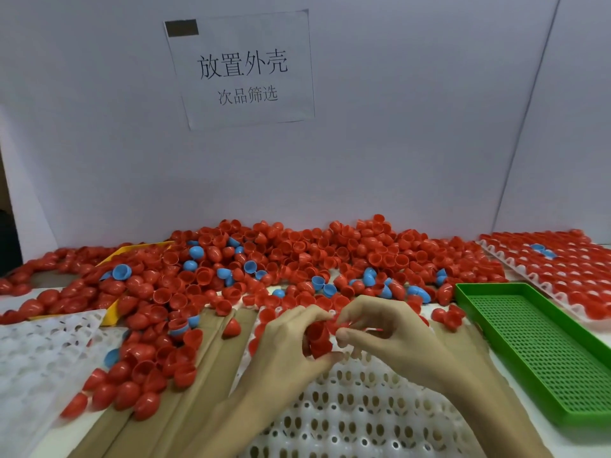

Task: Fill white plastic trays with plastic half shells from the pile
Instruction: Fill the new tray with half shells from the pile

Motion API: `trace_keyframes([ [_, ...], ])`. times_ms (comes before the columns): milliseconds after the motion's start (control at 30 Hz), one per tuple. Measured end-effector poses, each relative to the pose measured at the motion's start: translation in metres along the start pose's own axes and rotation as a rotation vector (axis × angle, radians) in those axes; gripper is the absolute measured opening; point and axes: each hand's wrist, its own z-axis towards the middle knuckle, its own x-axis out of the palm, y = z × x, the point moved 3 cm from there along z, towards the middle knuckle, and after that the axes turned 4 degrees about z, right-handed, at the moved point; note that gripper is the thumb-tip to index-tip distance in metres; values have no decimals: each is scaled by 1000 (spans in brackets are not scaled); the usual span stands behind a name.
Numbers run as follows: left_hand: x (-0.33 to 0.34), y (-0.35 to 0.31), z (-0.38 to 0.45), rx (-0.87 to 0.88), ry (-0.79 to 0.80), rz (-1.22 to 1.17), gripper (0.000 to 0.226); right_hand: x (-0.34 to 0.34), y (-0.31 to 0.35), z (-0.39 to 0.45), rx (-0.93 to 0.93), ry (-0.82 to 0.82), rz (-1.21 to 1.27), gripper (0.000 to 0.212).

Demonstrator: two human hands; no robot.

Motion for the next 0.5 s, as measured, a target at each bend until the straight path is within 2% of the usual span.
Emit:
trace_keyframes([
  [333, -23, 7, 5, -94, -11, -81, 42, -11, -5, -1, 48, -1, 6, 12],
  [500, -52, 38, 14, -141, -101, 238, 35, -17, -8, -4, 70, -53, 0, 14],
])
